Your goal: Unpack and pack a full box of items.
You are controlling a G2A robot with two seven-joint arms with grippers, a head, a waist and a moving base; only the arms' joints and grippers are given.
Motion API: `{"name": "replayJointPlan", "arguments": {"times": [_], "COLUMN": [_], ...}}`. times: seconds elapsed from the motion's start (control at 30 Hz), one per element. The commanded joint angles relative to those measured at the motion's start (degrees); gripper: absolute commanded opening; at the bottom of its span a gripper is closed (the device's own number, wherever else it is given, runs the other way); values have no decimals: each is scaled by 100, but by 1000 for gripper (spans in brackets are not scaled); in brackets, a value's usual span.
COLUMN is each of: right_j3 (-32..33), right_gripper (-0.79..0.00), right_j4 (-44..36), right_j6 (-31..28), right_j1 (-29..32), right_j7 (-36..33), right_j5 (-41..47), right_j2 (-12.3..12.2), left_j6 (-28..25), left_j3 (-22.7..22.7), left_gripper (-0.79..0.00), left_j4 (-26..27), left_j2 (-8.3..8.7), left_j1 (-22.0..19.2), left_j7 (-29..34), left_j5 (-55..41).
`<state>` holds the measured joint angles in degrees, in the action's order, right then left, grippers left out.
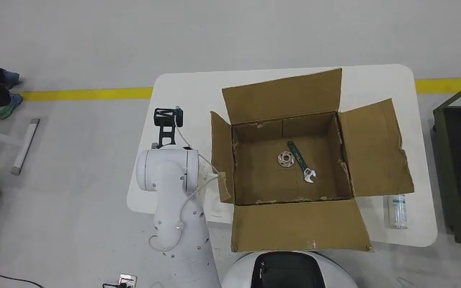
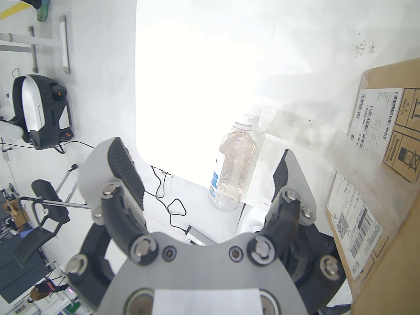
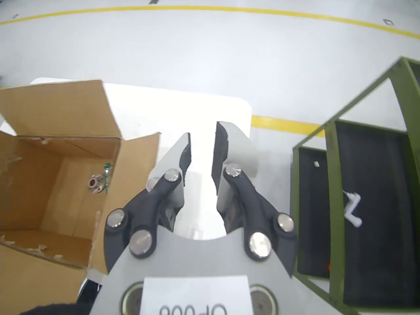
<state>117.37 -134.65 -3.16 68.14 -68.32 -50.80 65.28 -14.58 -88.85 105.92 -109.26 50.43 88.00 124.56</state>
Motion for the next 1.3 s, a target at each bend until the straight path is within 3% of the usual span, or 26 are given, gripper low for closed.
{"name": "replayJointPlan", "arguments": {"times": [0.0, 0.13, 0.37, 0.6, 0.83, 0.87, 0.97, 1.03, 1.07, 1.1, 1.13, 1.27], "right_j3": [-639, -2198, -4377, -5536, -6007, -6052, -6177, -6213, -6213, -6213, -6213, -6213], "right_gripper": [-785, -785, -785, -785, -742, -699, -668, -693, -640, -665, -785, -785], "right_j4": [0, 0, 139, 1352, 2399, 2509, 2770, 2878, 2878, 2878, 2878, 2878], "right_j6": [133, 512, 1322, 1988, 2303, 2299, 2303, 2348, 2348, 2348, 2348, 2348], "right_j1": [-362, -927, -1192, -1652, -2038, -2092, -2194, -2218, -2218, -2218, -2218, -2218], "right_j7": [-192, -530, -1245, -1386, -1378, -1403, -1465, -1471, -1471, -1471, -1471, -1471], "right_j5": [-168, -777, -2201, -2881, -2668, -2671, -2684, -2690, -2690, -2690, -2690, -2690], "right_j2": [-38, -61, 21, 204, 393, 414, 472, 504, 504, 504, 504, 504], "left_j6": [0, 0, 0, 0, 0, 0, 0, 0, 0, 0, 0, 0], "left_j3": [0, 0, 0, 0, 0, 0, 0, 0, 0, 0, 0, 0], "left_gripper": [0, 0, 0, 0, 0, 0, 0, 0, 0, 0, 0, 0], "left_j4": [0, 0, 0, 0, 0, 0, 0, 0, 0, 0, 0, 0], "left_j2": [0, 0, 0, 0, 0, 0, 0, 0, 0, 0, 0, 0], "left_j1": [0, 0, 0, 0, 0, 0, 0, 0, 0, 0, 0, 0], "left_j7": [0, 0, 0, 0, 0, 0, 0, 0, 0, 0, 0, 0], "left_j5": [0, 0, 0, 0, 0, 0, 0, 0, 0, 0, 0, 0]}}
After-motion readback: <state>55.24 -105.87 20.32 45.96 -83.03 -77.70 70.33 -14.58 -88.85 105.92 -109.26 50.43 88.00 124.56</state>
